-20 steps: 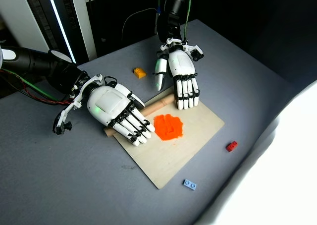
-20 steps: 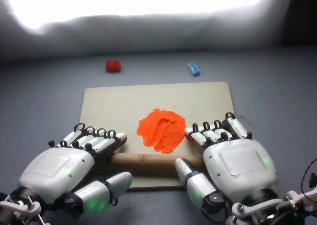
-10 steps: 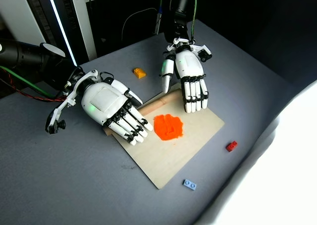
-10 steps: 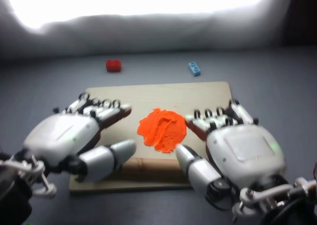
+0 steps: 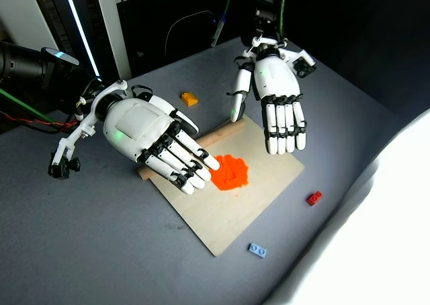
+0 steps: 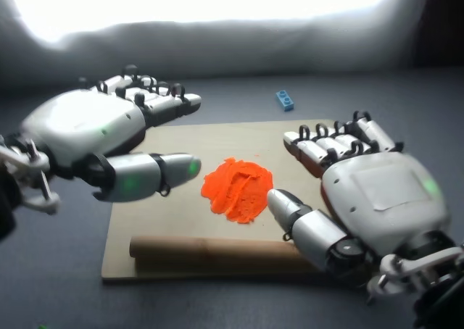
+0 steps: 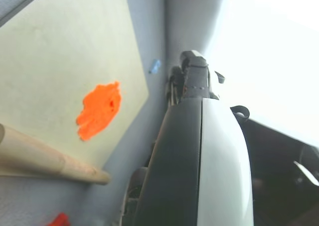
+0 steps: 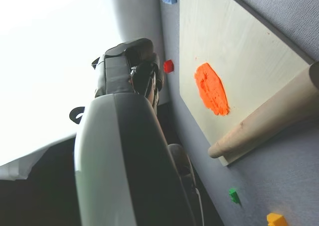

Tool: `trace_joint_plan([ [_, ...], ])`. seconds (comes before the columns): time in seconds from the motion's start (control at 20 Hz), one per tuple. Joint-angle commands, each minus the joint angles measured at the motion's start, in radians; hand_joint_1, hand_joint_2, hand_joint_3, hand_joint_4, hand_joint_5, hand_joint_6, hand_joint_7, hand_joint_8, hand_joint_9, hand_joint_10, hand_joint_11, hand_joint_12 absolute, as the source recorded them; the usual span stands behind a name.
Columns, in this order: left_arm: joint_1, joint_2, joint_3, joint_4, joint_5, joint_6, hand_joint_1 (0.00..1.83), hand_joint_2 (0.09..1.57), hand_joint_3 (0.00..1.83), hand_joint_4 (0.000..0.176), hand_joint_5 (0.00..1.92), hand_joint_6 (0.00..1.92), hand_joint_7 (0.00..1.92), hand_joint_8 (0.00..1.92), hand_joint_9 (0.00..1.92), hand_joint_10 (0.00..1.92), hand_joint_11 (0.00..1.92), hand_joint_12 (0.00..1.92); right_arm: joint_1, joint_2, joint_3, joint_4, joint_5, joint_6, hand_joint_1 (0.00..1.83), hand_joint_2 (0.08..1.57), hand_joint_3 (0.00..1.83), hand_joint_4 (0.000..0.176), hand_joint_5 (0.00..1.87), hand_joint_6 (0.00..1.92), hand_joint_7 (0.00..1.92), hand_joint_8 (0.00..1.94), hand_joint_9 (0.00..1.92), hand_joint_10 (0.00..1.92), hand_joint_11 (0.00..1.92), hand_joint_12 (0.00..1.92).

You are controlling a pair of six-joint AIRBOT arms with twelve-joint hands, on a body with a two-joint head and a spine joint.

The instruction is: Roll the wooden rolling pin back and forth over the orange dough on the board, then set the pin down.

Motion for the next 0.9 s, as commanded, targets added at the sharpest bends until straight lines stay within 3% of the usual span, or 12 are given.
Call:
trace_joint_plan([
  [0.0, -0.034, 0.022, -0.008, 0.054, -0.013, -0.025, 0.00, 1.35, 0.00, 0.000, 0.22, 0.01, 0.31, 0.02, 0.26, 0.02, 0.00, 0.33, 0.006, 0.018, -0.008, -0.095, -0.088, -0.002, 0.00, 1.34, 0.00, 0.000, 0.42, 0.02, 0.45, 0.01, 0.42, 0.01, 0.00, 1.04],
  [0.1, -0.097, 0.064, -0.026, 0.191, 0.079, -0.142, 0.00, 1.35, 0.00, 0.000, 0.28, 0.02, 0.40, 0.02, 0.35, 0.04, 0.00, 0.60, 0.006, 0.041, -0.017, -0.095, -0.088, -0.002, 0.00, 1.31, 0.00, 0.000, 0.48, 0.03, 0.51, 0.02, 0.50, 0.04, 0.00, 1.27],
  [0.2, -0.160, 0.096, -0.045, 0.341, 0.173, -0.255, 0.00, 1.38, 0.01, 0.000, 0.43, 0.06, 0.54, 0.06, 0.51, 0.13, 0.00, 1.03, 0.006, 0.067, -0.026, -0.095, -0.089, 0.001, 0.00, 1.31, 0.00, 0.000, 0.58, 0.07, 0.65, 0.06, 0.65, 0.11, 0.00, 1.46],
  [0.25, -0.183, 0.105, -0.054, 0.380, 0.213, -0.276, 0.00, 1.42, 0.00, 0.000, 0.49, 0.03, 0.58, 0.03, 0.46, 0.34, 0.00, 1.15, 0.006, 0.078, -0.032, -0.094, -0.090, 0.005, 0.00, 1.32, 0.00, 0.000, 0.65, 0.09, 0.76, 0.06, 0.65, 0.33, 0.03, 1.51],
  [0.3, -0.196, 0.111, -0.060, 0.387, 0.233, -0.282, 0.00, 1.45, 0.00, 0.000, 0.58, 0.05, 0.64, 0.06, 0.36, 0.74, 0.00, 1.34, 0.006, 0.084, -0.036, -0.094, -0.092, 0.007, 0.00, 1.33, 0.00, 0.000, 0.68, 0.13, 0.81, 0.07, 0.58, 0.61, 0.05, 1.55],
  [0.35, -0.209, 0.122, -0.069, 0.387, 0.249, -0.283, 0.00, 1.48, 0.00, 0.000, 0.62, 0.09, 0.66, 0.12, 0.27, 1.05, 0.00, 1.47, 0.006, 0.091, -0.040, -0.094, -0.092, 0.010, 0.00, 1.34, 0.00, 0.000, 0.71, 0.31, 0.85, 0.21, 0.55, 0.89, 0.12, 1.61],
  [0.4, -0.229, 0.133, -0.076, 0.388, 0.273, -0.284, 0.00, 1.50, 0.00, 0.000, 0.58, 0.30, 0.52, 0.55, 0.24, 1.22, 0.00, 1.56, 0.007, 0.097, -0.043, -0.094, -0.090, 0.013, 0.00, 1.35, 0.00, 0.000, 0.66, 0.55, 0.80, 0.45, 0.53, 1.06, 0.17, 1.65],
  [0.45, -0.252, 0.136, -0.080, 0.400, 0.296, -0.284, 0.00, 1.52, 0.00, 0.000, 0.46, 0.75, 0.41, 1.00, 0.24, 1.38, 0.00, 1.68, 0.007, 0.104, -0.047, -0.094, -0.089, 0.015, 0.01, 1.37, 0.00, 0.000, 0.65, 0.80, 0.73, 0.81, 0.54, 1.20, 0.25, 1.68],
  [0.5, -0.282, 0.137, -0.085, 0.415, 0.332, -0.284, 0.00, 1.53, 0.00, 0.000, 0.40, 1.04, 0.42, 1.17, 0.28, 1.42, 0.02, 1.75, 0.006, 0.111, -0.051, -0.094, -0.090, 0.016, 0.02, 1.38, 0.00, 0.000, 0.64, 0.98, 0.71, 1.03, 0.57, 1.28, 0.31, 1.71],
  [0.55, -0.311, 0.142, -0.093, 0.430, 0.361, -0.284, 0.00, 1.53, 0.00, 0.000, 0.40, 1.04, 0.42, 1.17, 0.28, 1.42, 0.02, 1.75, 0.006, 0.118, -0.055, -0.092, -0.091, 0.018, 0.02, 1.38, 0.00, 0.000, 0.64, 0.98, 0.71, 1.03, 0.57, 1.28, 0.31, 1.71],
  [0.6, -0.325, 0.146, -0.102, 0.432, 0.376, -0.284, 0.00, 1.56, 0.00, 0.000, 0.49, 1.27, 0.53, 1.35, 0.41, 1.56, 0.16, 1.86, 0.007, 0.122, -0.057, -0.091, -0.091, 0.019, 0.06, 1.42, 0.00, 0.000, 0.61, 1.29, 0.69, 1.26, 0.58, 1.43, 0.39, 1.79],
  [0.85, -0.389, 0.155, -0.135, 0.437, 0.426, -0.276, 0.00, 1.57, 0.01, 0.000, 0.54, 1.47, 0.61, 1.59, 0.55, 1.77, 0.36, 1.92, 0.008, 0.149, -0.075, -0.088, -0.090, 0.026, 0.17, 1.44, 0.00, 0.000, 0.61, 1.42, 0.75, 1.42, 0.65, 1.58, 0.52, 1.92],
])
